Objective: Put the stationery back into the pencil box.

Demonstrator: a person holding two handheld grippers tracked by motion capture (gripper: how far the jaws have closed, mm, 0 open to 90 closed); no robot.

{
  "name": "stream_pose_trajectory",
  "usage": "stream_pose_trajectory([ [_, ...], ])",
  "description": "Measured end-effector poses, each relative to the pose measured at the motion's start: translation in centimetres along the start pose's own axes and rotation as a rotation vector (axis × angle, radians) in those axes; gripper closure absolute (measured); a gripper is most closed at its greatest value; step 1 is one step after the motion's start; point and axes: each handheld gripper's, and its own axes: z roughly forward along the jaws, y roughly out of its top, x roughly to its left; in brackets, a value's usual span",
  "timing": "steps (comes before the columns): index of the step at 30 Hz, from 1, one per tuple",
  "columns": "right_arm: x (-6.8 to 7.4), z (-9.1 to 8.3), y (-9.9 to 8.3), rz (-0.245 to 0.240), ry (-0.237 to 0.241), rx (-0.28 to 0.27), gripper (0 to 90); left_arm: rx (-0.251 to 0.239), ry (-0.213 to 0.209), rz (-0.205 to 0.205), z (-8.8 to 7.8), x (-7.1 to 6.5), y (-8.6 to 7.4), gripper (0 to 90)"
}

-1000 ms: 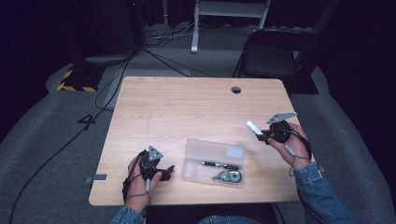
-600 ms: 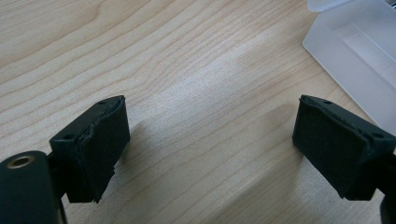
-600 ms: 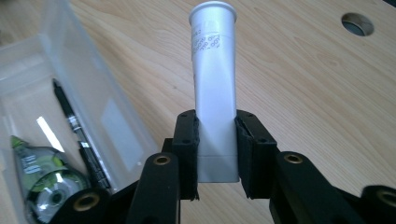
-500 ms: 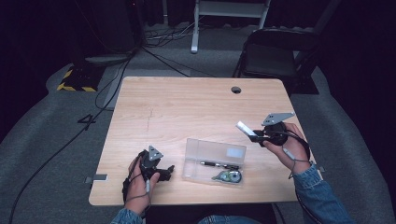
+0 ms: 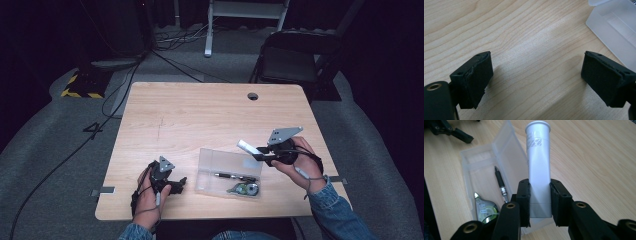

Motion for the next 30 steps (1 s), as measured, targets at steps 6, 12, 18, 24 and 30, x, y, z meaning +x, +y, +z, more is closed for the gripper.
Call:
stream_pose_trajectory([
  [6,0.9,0.2,0.3,-0.027,0.03,0.003,71.7,0.0,0.0,0.0,0.0,0.0,0.0,10.6],
  [12,2.0,0.6,0.8,-0.069,0.073,0.011,71.7,0.003,-0.004,-0.003,0.0,0.0,0.0,9.9],
  [18,2.7,1.3,0.9,-0.096,0.101,0.024,71.7,0.003,-0.004,-0.002,0.0,0.0,0.0,9.9],
  [24,3.4,1.9,1.0,-0.122,0.132,0.044,71.6,0.004,-0.005,-0.003,0.0,0.0,0.0,9.8],
  [30,4.1,2.7,1.1,-0.149,0.162,0.067,71.6,0.004,-0.004,0.0,0.0,0.0,0.0,9.8],
])
